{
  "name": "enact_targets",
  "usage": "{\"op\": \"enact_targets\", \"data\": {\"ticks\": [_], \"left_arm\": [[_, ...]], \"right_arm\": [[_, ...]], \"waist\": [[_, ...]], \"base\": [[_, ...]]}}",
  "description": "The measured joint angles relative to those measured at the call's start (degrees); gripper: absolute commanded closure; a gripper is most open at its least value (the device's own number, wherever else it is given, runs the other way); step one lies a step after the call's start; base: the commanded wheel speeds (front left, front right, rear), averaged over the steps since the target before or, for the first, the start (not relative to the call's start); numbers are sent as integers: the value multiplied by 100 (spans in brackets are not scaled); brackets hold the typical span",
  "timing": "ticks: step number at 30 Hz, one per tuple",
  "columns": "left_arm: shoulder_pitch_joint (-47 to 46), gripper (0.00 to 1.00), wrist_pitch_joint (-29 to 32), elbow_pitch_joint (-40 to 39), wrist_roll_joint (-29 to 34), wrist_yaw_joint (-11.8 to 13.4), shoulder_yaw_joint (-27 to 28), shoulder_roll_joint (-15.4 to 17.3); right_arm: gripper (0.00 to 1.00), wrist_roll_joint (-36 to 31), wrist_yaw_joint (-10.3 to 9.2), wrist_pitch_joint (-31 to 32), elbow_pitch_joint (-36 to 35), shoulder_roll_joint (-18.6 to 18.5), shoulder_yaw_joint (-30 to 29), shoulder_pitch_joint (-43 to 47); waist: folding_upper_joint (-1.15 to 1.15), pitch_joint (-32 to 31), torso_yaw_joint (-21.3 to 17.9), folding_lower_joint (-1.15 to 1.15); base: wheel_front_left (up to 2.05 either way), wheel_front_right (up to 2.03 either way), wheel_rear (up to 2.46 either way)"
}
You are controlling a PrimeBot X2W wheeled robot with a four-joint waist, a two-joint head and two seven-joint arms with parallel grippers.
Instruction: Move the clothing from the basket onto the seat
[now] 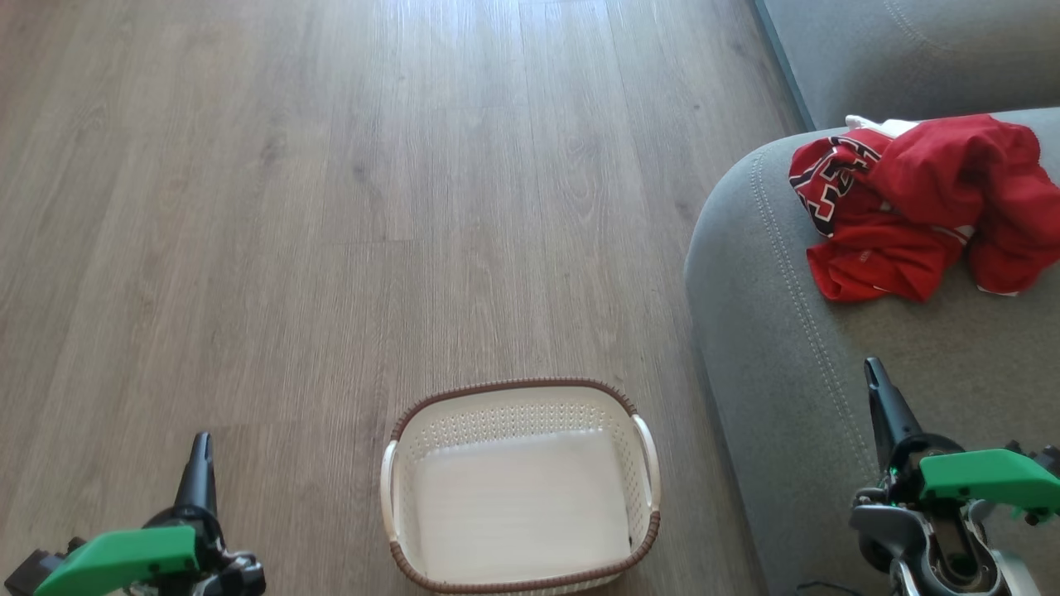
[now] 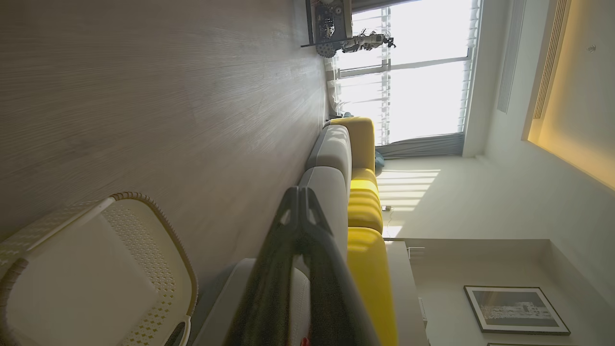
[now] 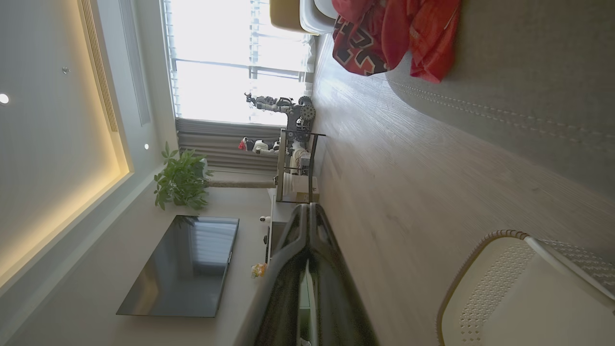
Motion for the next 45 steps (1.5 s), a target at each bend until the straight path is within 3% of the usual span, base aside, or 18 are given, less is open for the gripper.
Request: {"op": "enact_targets", "data": {"ticks": [11, 45], "left_arm": [[-95, 100, 170, -27, -460, -155, 244, -149], [-110, 100, 175, -29, -460, -155, 282, -160]], "right_arm": [[100, 690, 0, 89, -10, -43, -9, -86], [100, 811, 0, 27, -14, -158, 126, -86]], "waist": [[0, 24, -26, 0], [0, 24, -26, 0]], "base": [[0, 0, 0], [0, 0, 0]]}}
